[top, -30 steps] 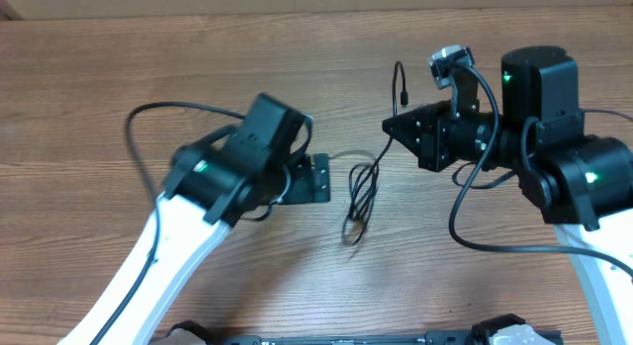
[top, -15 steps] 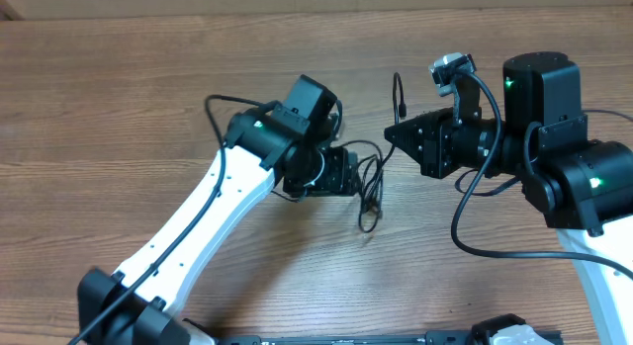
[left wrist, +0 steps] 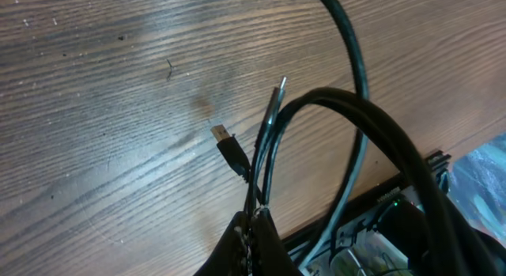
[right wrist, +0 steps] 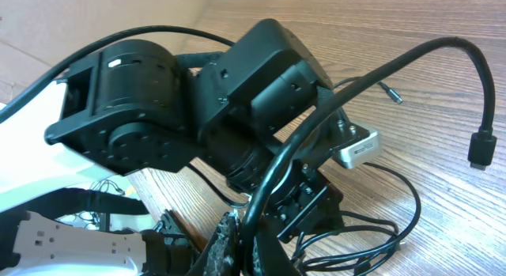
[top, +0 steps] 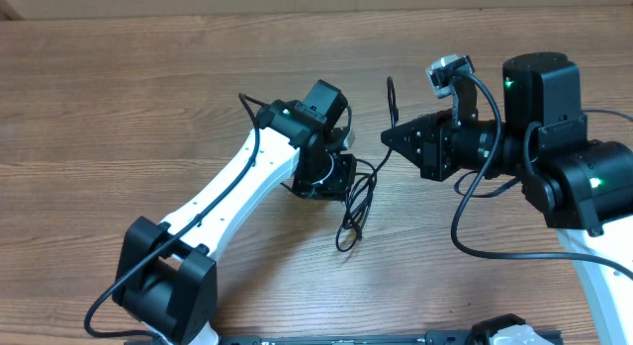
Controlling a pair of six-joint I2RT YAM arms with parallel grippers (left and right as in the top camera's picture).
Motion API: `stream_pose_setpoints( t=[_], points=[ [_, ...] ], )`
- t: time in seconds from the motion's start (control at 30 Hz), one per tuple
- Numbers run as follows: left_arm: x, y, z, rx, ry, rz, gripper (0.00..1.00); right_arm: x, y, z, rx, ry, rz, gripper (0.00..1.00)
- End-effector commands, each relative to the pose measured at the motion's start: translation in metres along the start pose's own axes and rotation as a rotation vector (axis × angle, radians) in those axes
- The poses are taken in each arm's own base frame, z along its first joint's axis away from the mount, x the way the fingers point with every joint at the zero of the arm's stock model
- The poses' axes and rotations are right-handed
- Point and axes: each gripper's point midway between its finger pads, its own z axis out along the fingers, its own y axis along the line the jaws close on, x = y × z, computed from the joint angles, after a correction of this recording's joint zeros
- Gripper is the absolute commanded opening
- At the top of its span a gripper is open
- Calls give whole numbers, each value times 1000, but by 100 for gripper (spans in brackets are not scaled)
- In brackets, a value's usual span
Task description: Untangle cables
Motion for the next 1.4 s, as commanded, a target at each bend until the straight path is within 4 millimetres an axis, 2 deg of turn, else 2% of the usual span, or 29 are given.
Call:
stream_pose_setpoints(
  t=[0.0, 0.23, 0.37, 0.43, 0.53, 0.67, 0.83, 1.0, 1.03, 1.07, 1.17, 1.23, 1.3, 1.37],
  points=[
    [-5, -1, 4, 13, 5, 15, 4, -4, 11, -8, -23, -21, -28, 4],
    [-9, 0, 4, 10, -8, 16, 4, -3, 11, -8, -22, -18, -25, 4],
    [-11, -1, 4, 18, -16, 21, 13, -3, 11, -8, -22, -19, -25, 4],
    [-14, -5, 4, 36, -28, 57, 15, -3, 11, -8, -22, -19, -25, 4],
    [-15, -21, 3, 118, -26, 139, 18, -3, 11, -8, -22, -18, -25, 4],
    [-12, -29, 2, 163, -15, 186, 38, -3, 11, -8, -22, -18, -25, 4],
    [-13, -32, 3, 169, -22, 197, 48, -3, 12, -8, -27, -18, -25, 4],
    [-15, -40, 7, 173, -40, 230, 48, -3, 13, -8, -37, -16, -26, 4],
    [-16, -38, 7, 161, -45, 230, 48, -2, 13, -8, -36, -16, -26, 4],
    [-21, -28, 6, 118, -62, 215, 48, -2, 13, -8, -36, -16, -25, 4],
    [-38, 3, -13, 96, -103, 123, 39, -2, 12, -8, -27, -16, -24, 4],
    [-46, 18, -30, 144, -119, 47, 38, -2, 11, -8, -25, -14, -23, 4],
    [-52, 24, -47, 243, -127, 8, 40, -2, 11, -8, -25, -15, -23, 4],
    [-51, 16, -66, 410, -136, 95, 44, -2, 11, -8, -25, -15, -23, 4]
  ],
)
